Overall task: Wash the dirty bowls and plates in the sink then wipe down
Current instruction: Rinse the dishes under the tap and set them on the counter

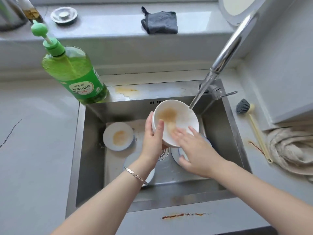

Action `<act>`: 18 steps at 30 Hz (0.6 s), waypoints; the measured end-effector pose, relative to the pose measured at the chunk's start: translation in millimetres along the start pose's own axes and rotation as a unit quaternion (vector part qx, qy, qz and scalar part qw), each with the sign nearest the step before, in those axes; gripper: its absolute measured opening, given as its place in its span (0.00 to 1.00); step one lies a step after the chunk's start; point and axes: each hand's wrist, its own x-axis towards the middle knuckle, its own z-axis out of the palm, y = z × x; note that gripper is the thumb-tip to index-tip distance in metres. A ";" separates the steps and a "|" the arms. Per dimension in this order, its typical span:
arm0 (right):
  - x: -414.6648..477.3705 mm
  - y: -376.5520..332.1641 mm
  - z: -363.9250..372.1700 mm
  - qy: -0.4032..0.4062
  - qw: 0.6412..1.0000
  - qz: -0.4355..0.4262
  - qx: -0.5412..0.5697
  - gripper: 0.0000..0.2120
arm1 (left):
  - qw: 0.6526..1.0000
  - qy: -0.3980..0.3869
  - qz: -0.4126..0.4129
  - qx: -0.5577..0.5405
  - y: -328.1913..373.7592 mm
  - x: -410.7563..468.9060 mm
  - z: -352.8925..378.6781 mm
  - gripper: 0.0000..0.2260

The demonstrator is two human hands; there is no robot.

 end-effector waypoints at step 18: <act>14.7 54.2 -17.9 -0.052 0.990 -0.118 0.050 0.27 | 0.983 0.091 0.042 0.152 28.6 23.8 19.6 0.12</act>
